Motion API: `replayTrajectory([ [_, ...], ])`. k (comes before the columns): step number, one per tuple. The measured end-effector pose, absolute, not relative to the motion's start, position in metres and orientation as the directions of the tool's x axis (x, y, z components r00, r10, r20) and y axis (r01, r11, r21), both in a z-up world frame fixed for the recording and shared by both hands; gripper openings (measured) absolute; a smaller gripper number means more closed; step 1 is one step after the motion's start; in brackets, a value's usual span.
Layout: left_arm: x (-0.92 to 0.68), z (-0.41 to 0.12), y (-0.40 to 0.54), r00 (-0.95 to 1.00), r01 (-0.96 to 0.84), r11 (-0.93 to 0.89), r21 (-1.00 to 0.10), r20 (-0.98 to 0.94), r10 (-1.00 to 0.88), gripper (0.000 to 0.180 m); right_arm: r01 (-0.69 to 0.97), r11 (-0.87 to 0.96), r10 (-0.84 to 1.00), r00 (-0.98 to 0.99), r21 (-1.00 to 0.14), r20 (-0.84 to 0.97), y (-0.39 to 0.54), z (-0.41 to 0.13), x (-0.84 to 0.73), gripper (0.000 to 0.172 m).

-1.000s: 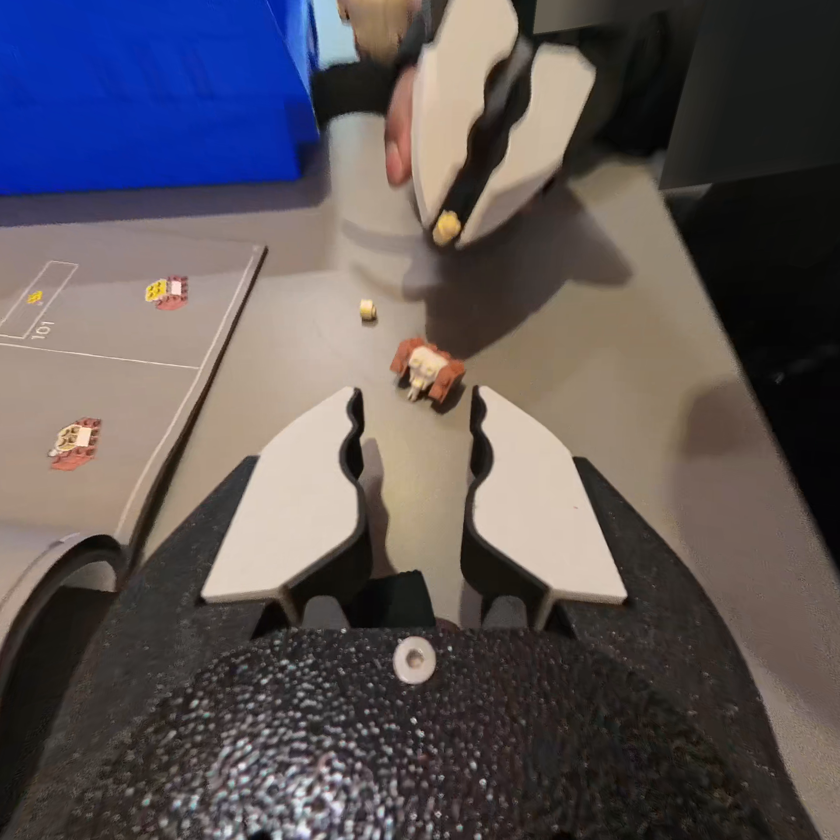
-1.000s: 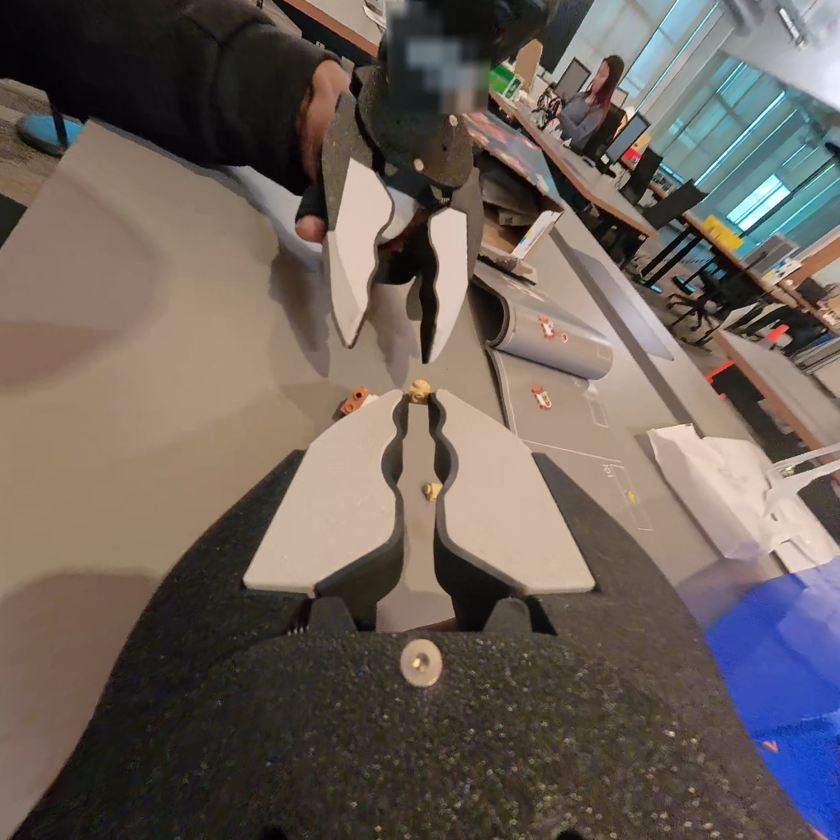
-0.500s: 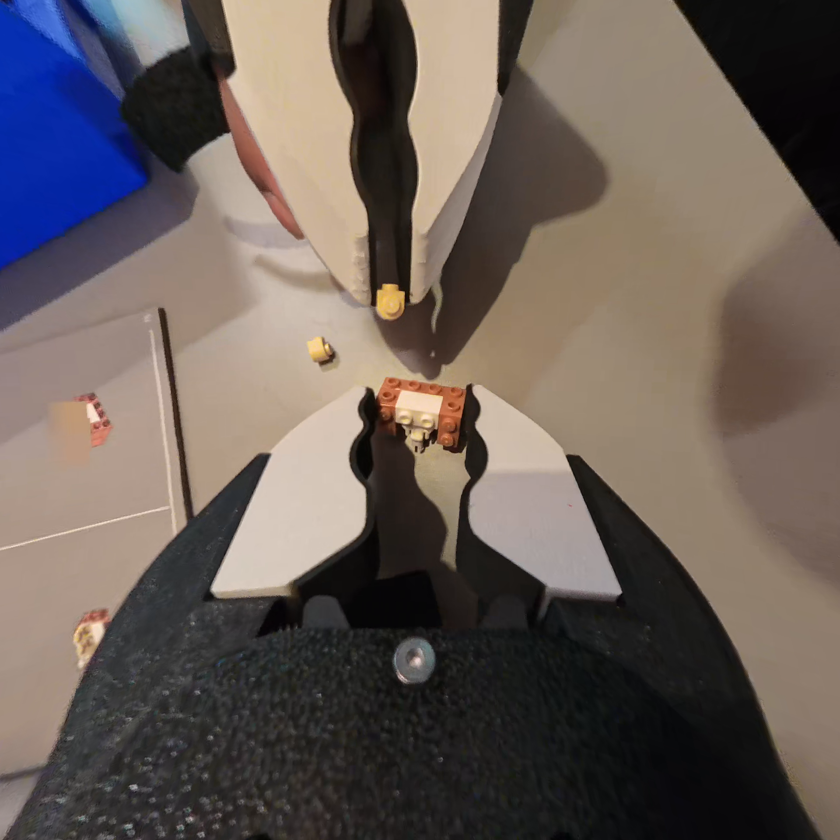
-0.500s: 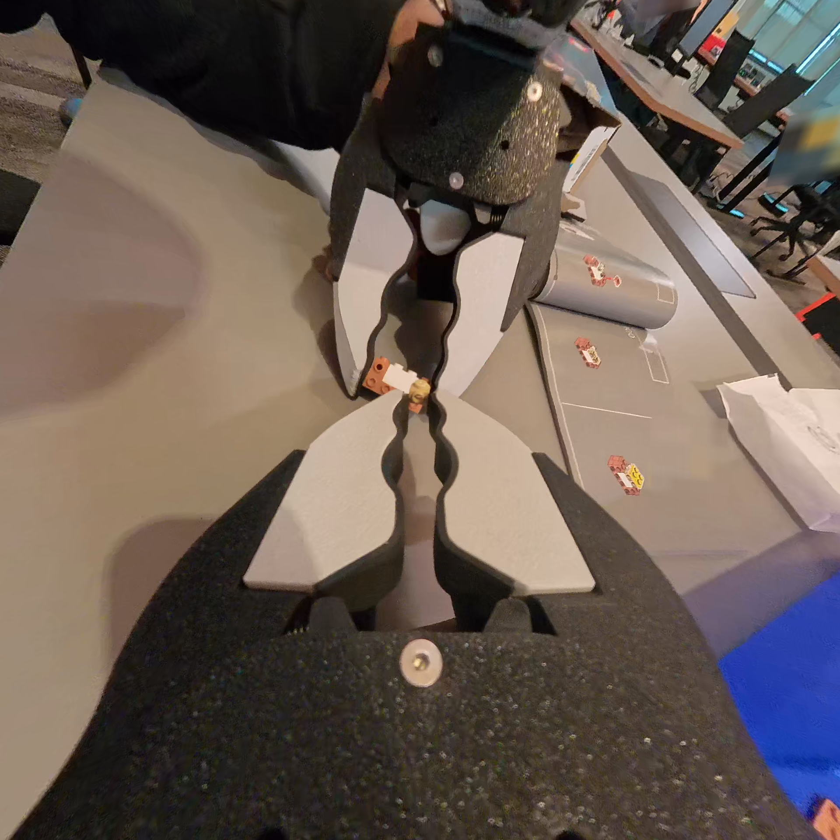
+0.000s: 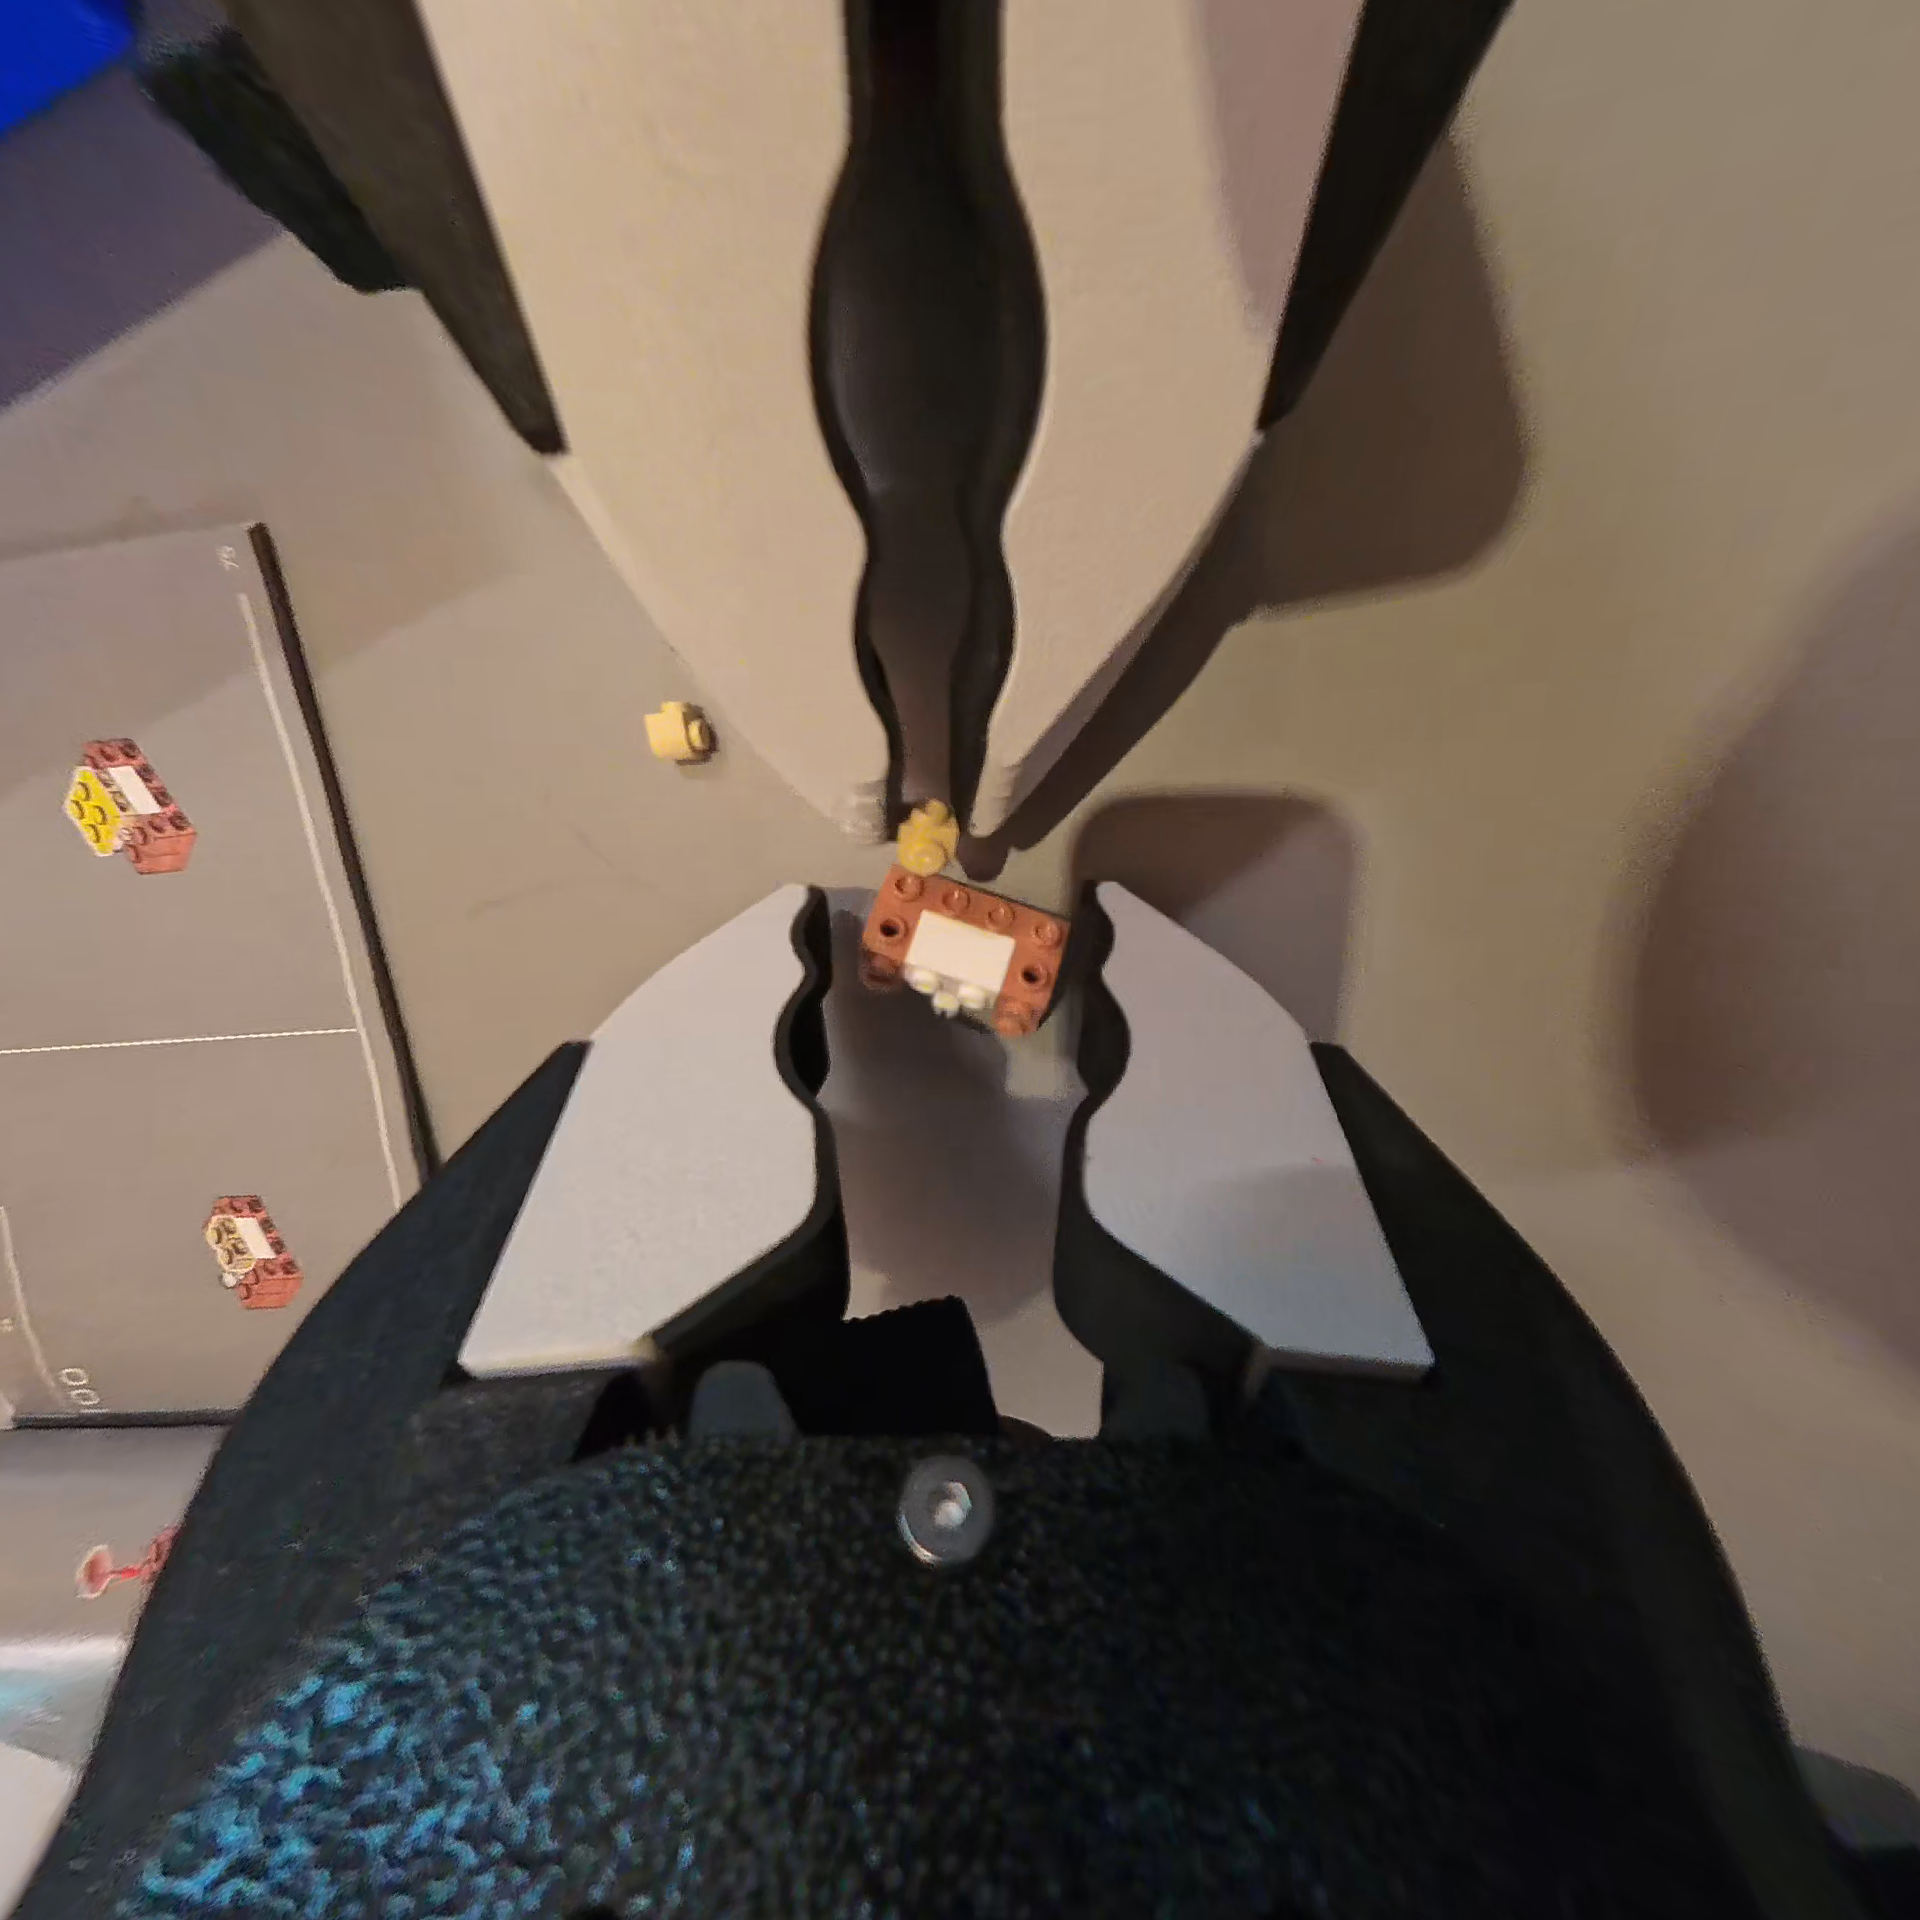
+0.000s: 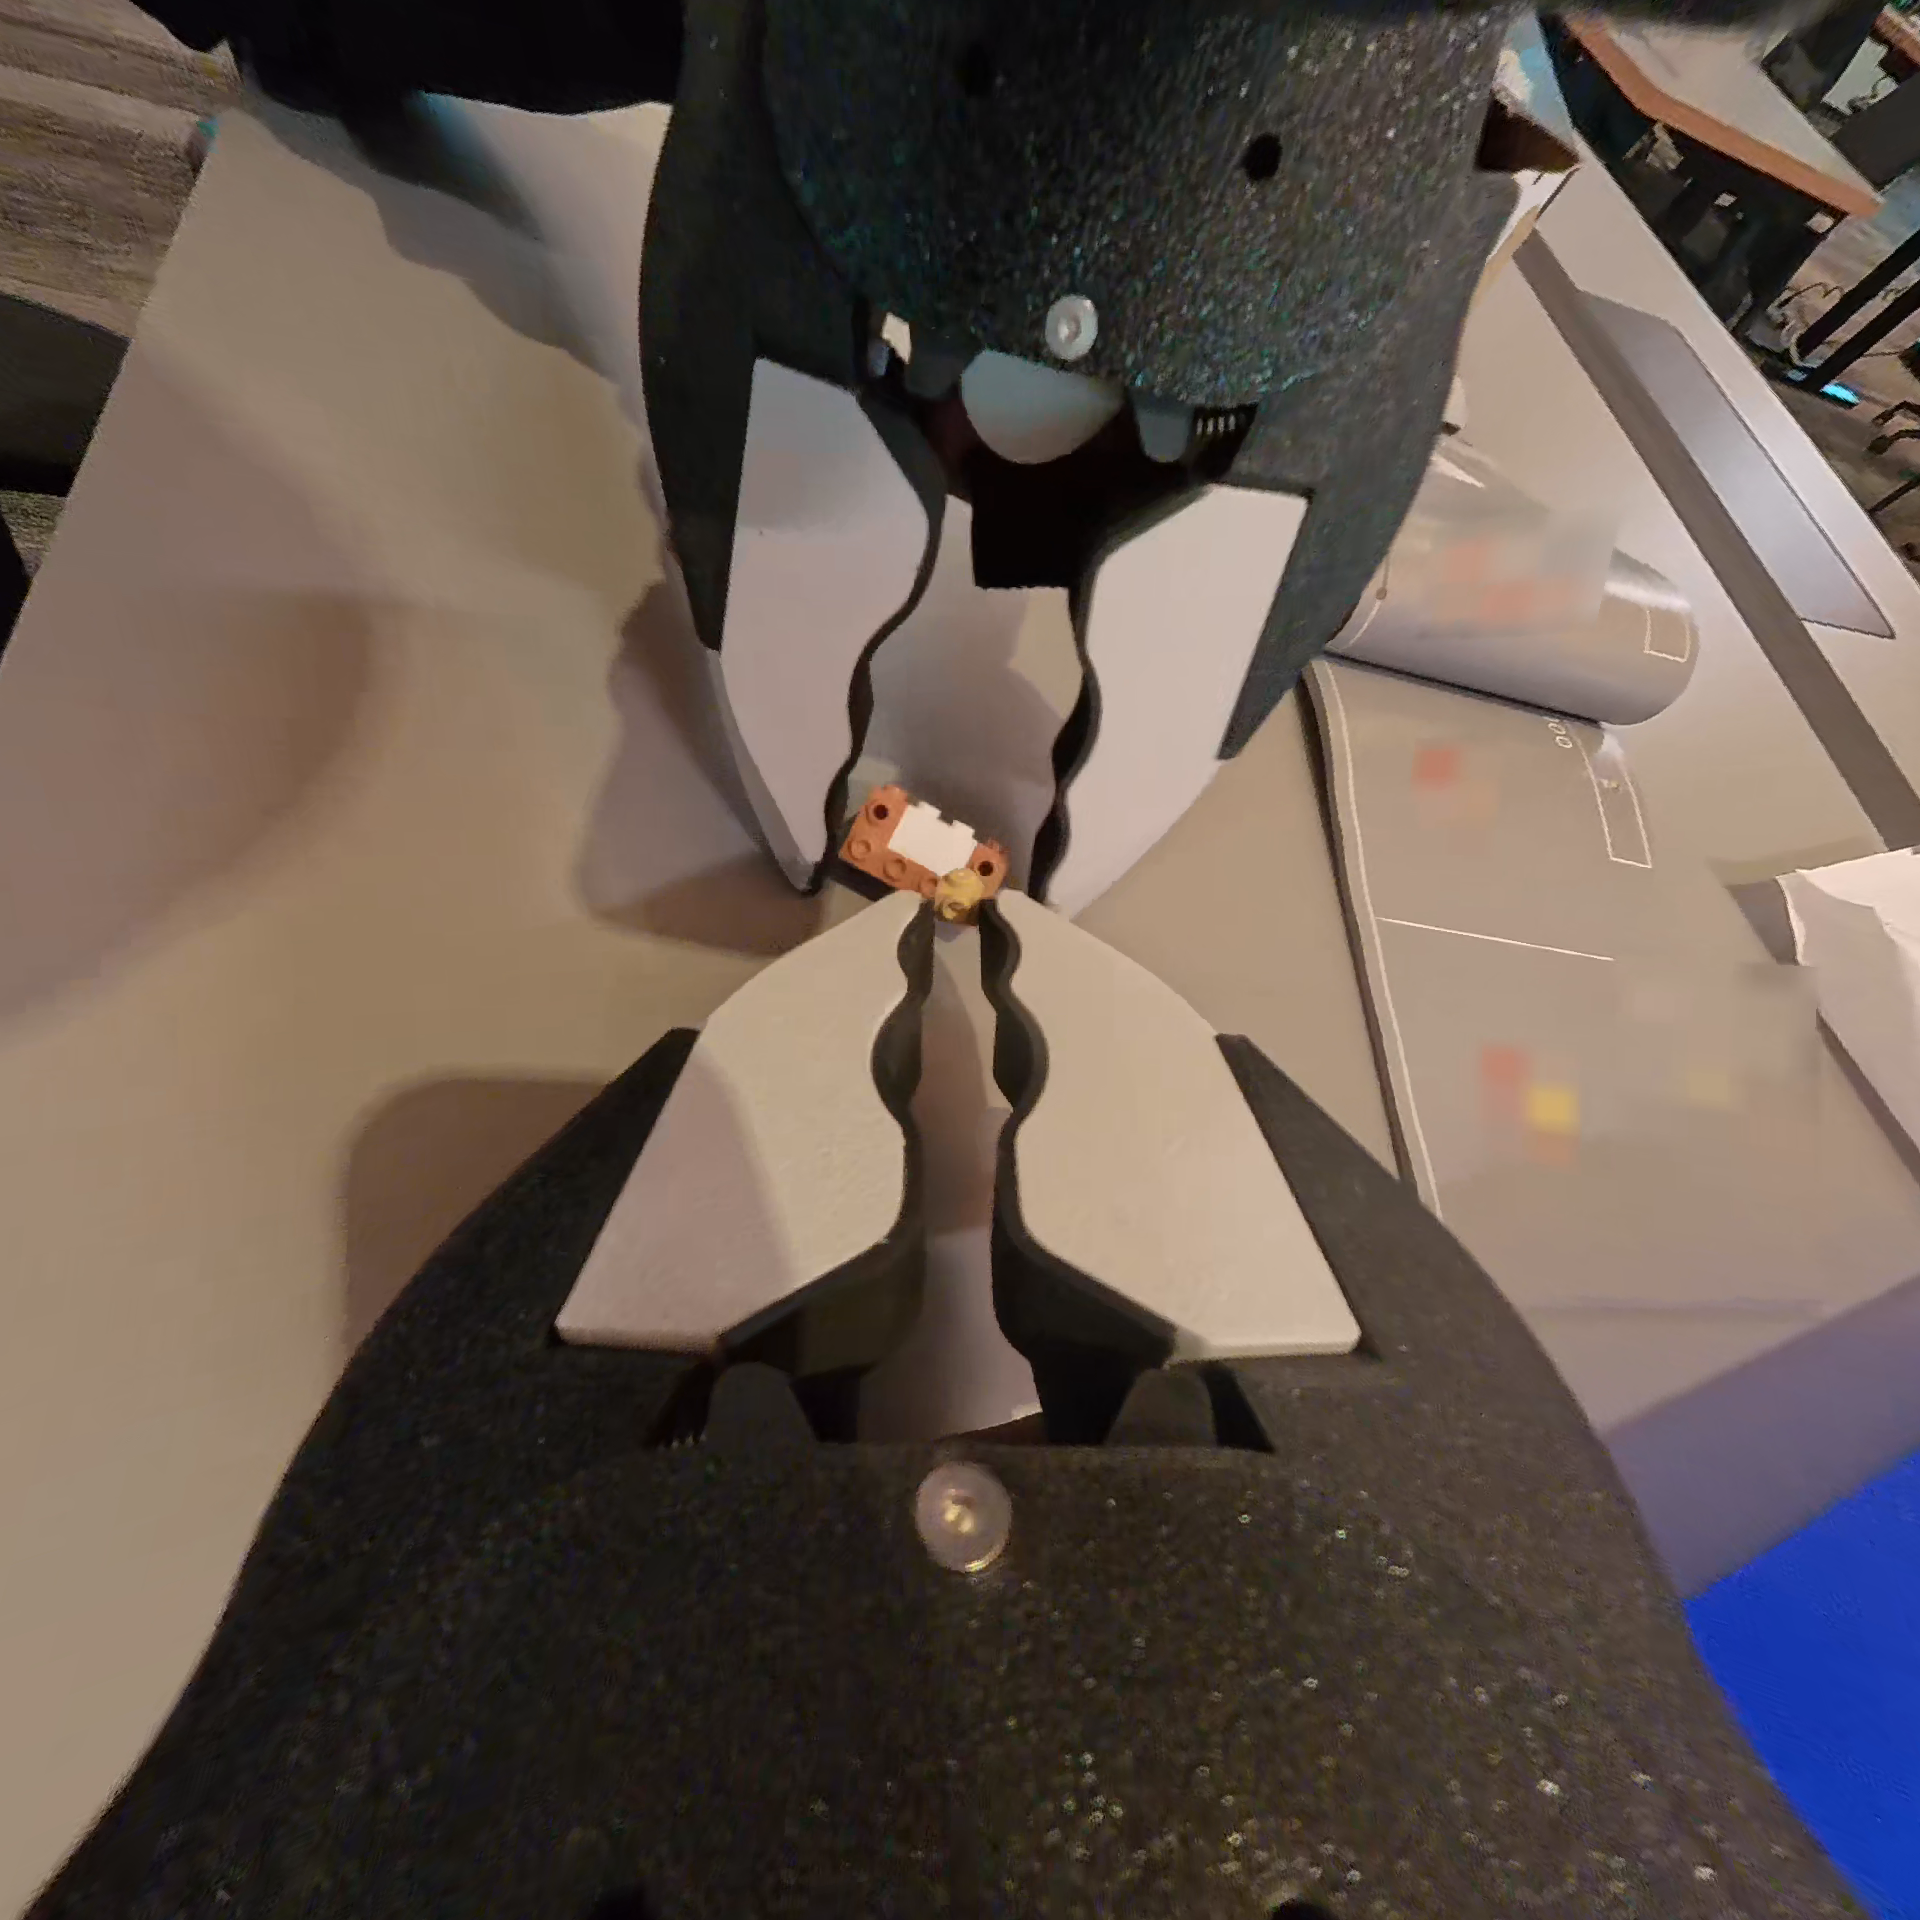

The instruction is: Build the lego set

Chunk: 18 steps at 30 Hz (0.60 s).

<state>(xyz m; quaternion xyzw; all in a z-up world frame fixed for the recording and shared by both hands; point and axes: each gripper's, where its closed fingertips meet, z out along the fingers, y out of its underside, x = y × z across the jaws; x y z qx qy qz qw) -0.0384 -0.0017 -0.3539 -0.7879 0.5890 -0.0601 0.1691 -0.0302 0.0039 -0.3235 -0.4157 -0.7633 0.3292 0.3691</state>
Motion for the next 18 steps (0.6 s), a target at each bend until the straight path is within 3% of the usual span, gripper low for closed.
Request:
replayTrajectory([
  [12,-0.051,-0.348,-0.006,0.344,-0.838,-0.291,-0.461,-0.032,-0.939,0.052,0.455,0.331,0.912,-0.378,-0.827,0.157,0.002,-0.326,-0.036,0.008],
  [18,-0.065,-0.354,-0.004,0.376,-0.827,-0.315,-0.466,-0.040,-0.926,0.049,0.549,0.371,0.912,-0.369,-0.749,0.182,0.004,-0.342,-0.040,0.008],
])
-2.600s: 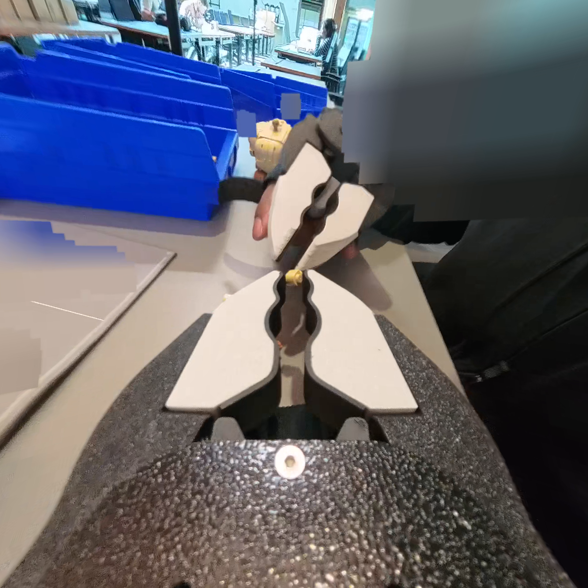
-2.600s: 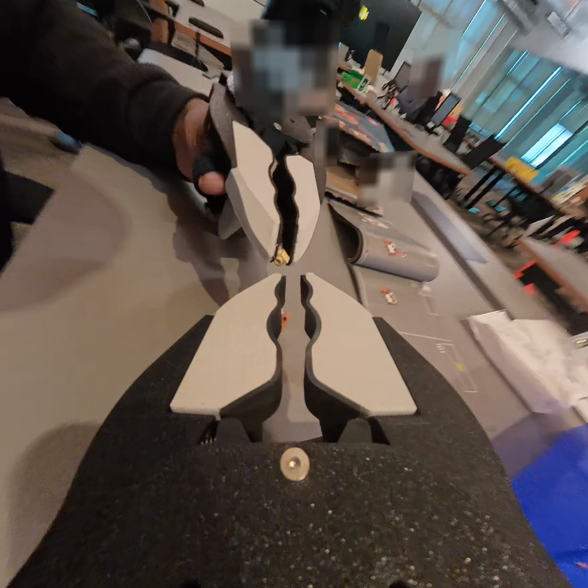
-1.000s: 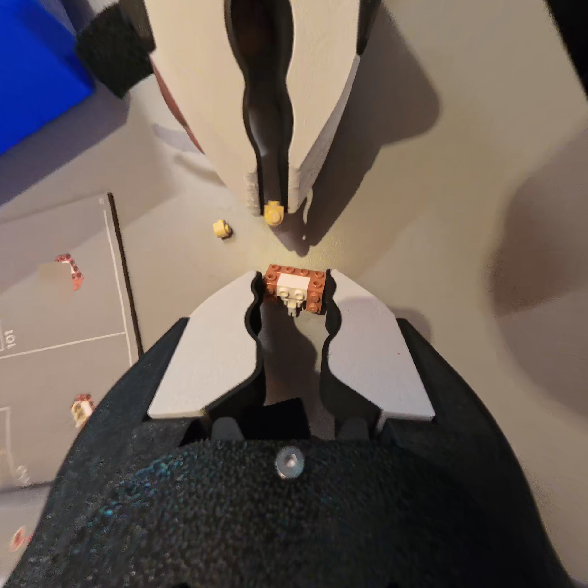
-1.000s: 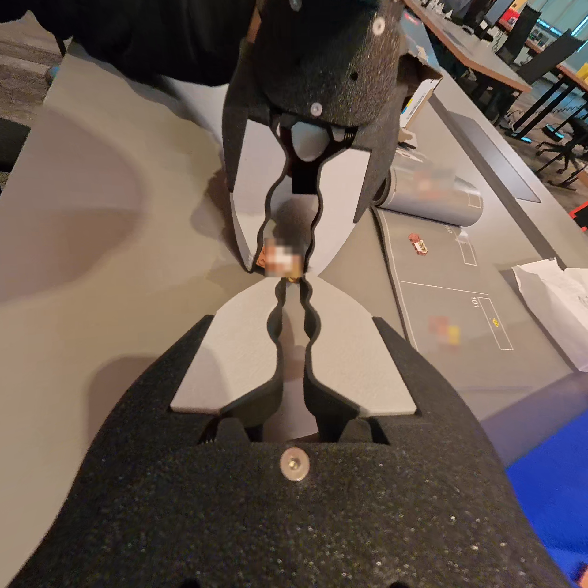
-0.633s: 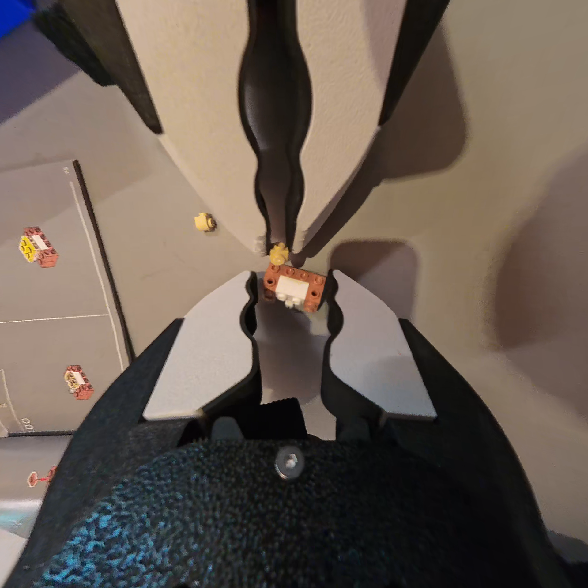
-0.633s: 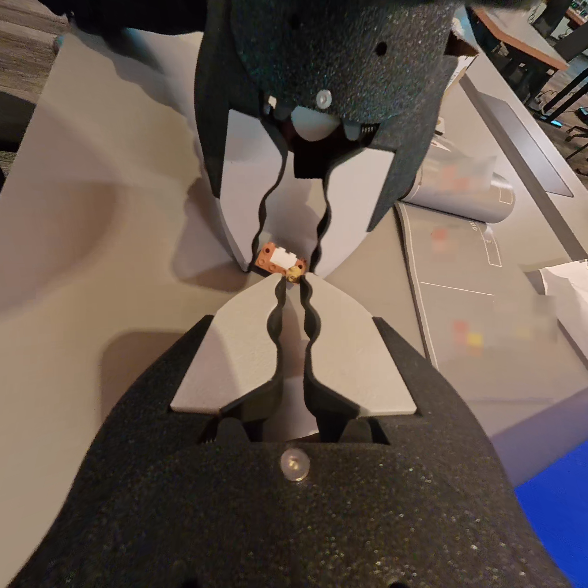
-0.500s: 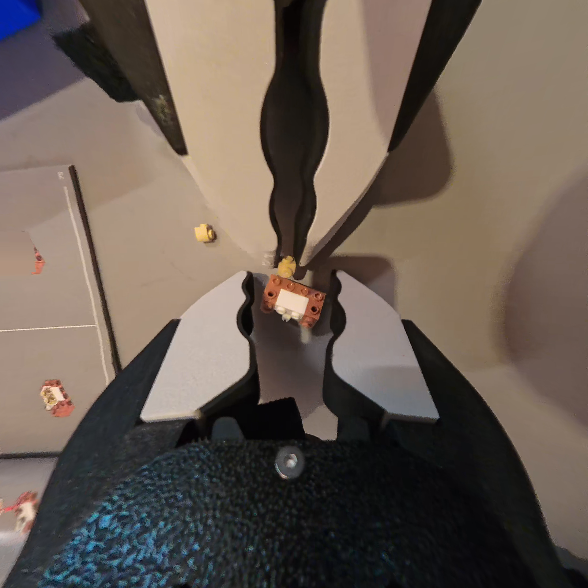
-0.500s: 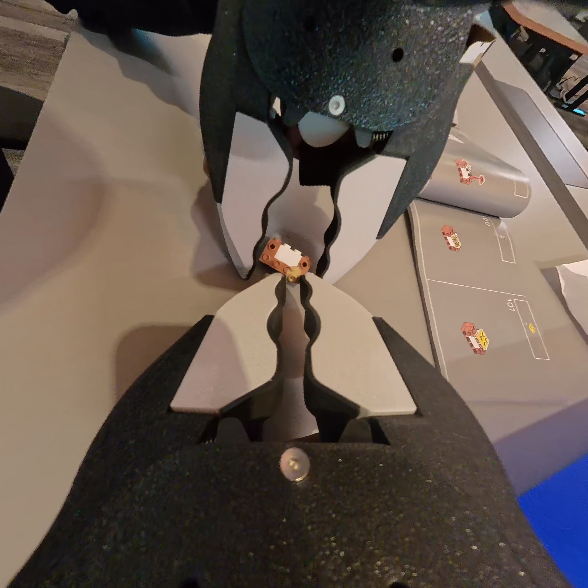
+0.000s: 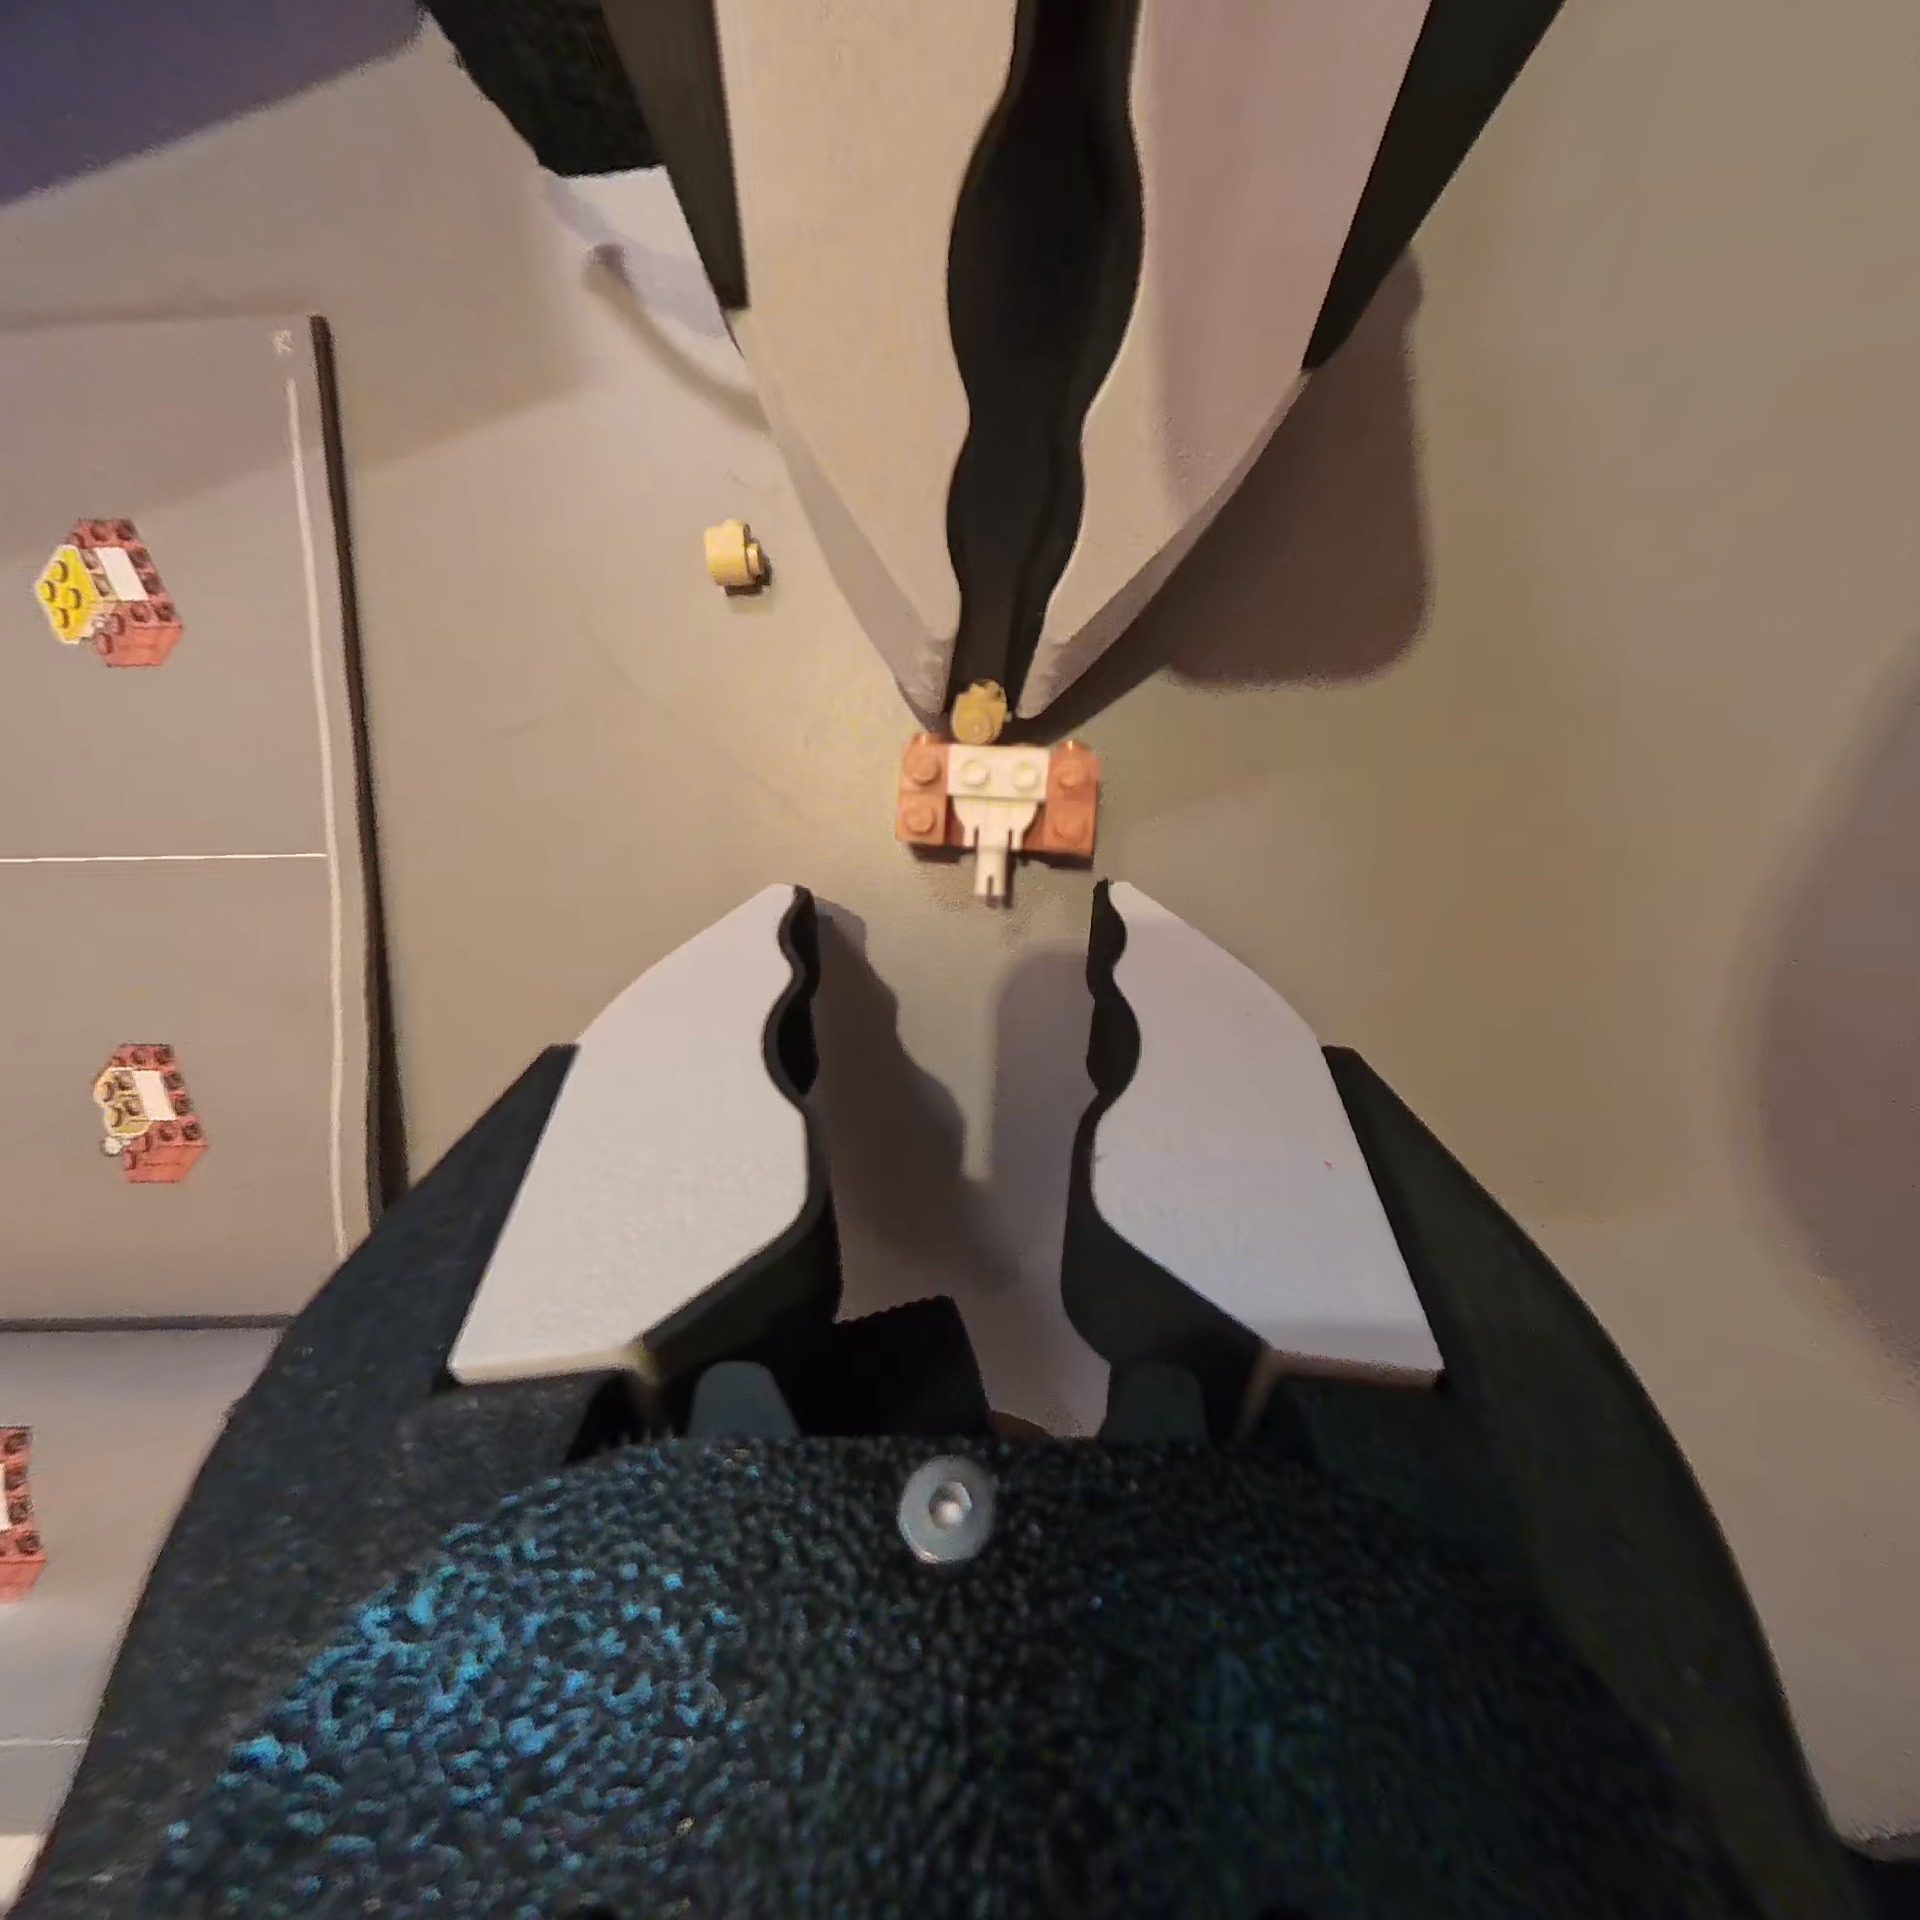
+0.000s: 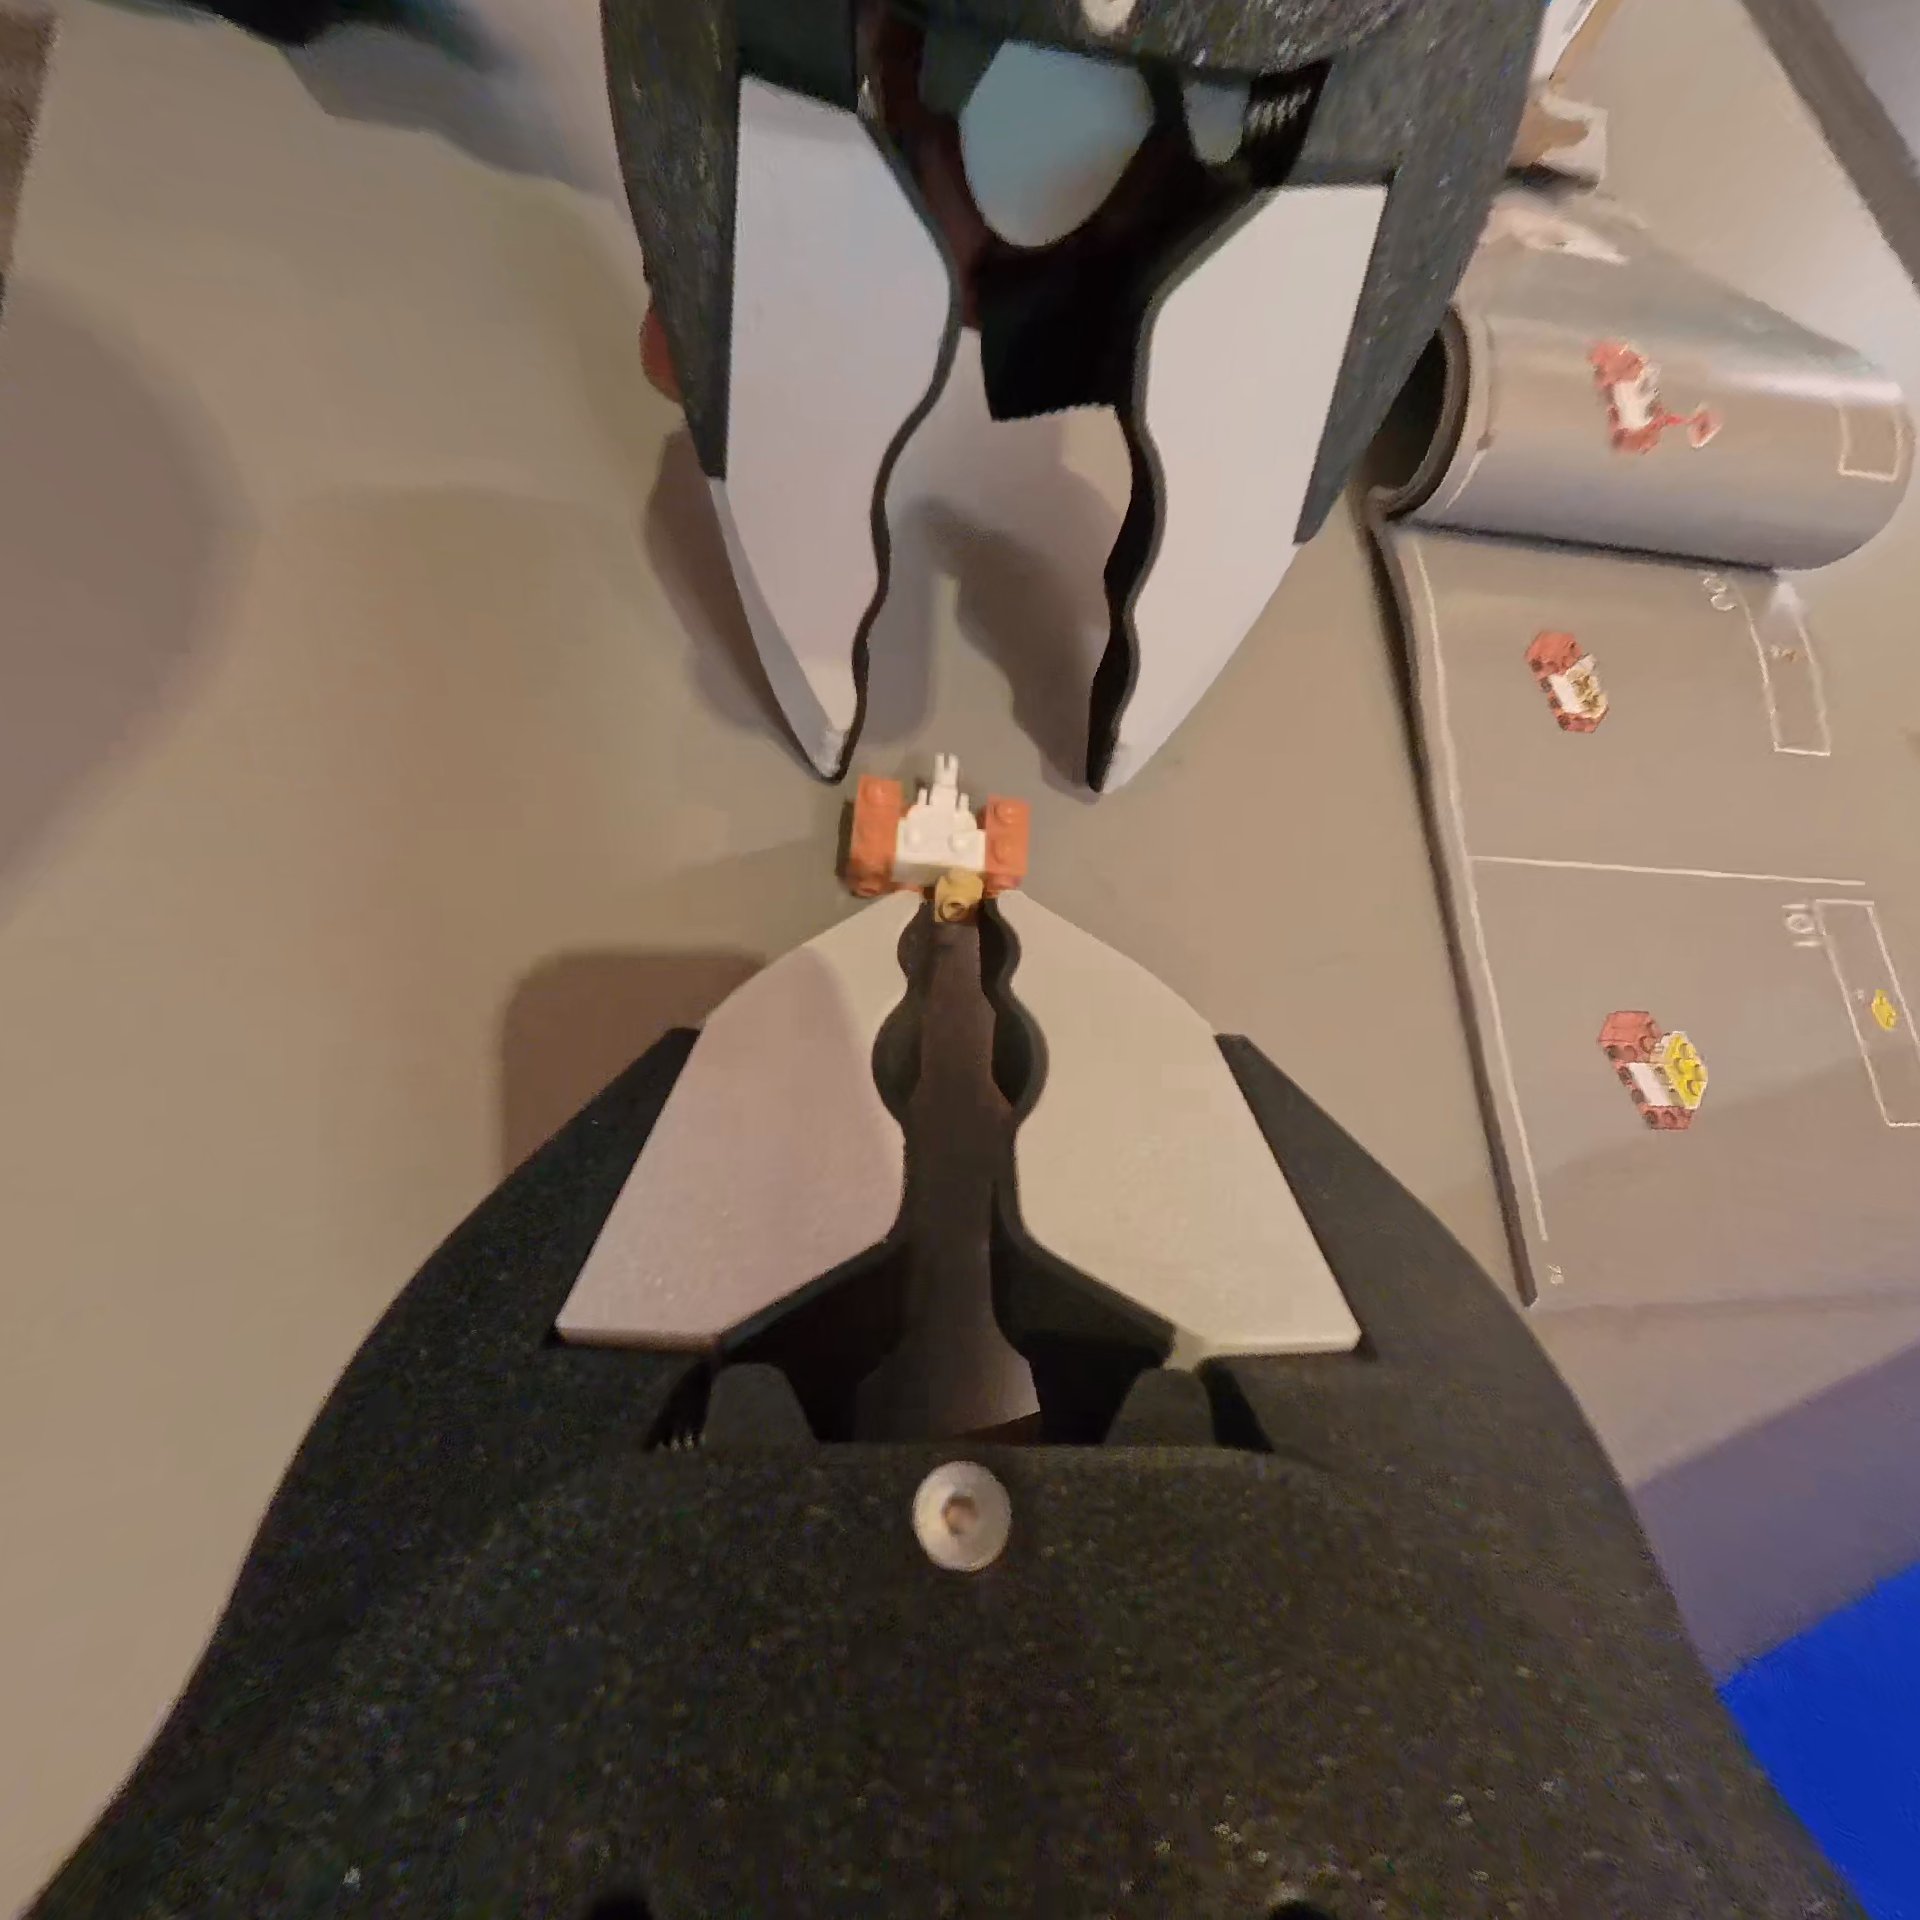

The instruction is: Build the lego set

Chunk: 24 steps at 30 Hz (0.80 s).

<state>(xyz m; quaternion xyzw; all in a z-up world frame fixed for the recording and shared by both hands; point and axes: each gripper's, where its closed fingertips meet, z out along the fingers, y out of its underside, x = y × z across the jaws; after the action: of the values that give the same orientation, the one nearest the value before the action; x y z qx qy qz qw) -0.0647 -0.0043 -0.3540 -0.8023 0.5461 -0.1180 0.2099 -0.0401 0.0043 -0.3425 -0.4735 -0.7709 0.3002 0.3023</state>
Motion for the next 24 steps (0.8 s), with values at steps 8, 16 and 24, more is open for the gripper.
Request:
replayTrajectory([
  [8,-0.061,-0.355,-0.009,0.391,-0.794,-0.327,-0.513,-0.018,-0.920,0.044,0.584,0.367,0.911,-0.382,-0.724,0.154,0.000,-0.348,-0.042,0.008],
  [16,-0.055,-0.356,-0.006,0.464,-0.702,-0.373,-0.606,0.009,-0.886,0.049,0.537,0.265,0.930,-0.361,-0.801,0.065,0.004,-0.334,-0.042,0.008],
  [24,-0.051,-0.355,-0.002,0.492,-0.646,-0.371,-0.667,0.008,-0.871,0.034,0.527,0.257,0.929,-0.367,-0.810,0.056,0.003,-0.333,-0.043,0.008],
])
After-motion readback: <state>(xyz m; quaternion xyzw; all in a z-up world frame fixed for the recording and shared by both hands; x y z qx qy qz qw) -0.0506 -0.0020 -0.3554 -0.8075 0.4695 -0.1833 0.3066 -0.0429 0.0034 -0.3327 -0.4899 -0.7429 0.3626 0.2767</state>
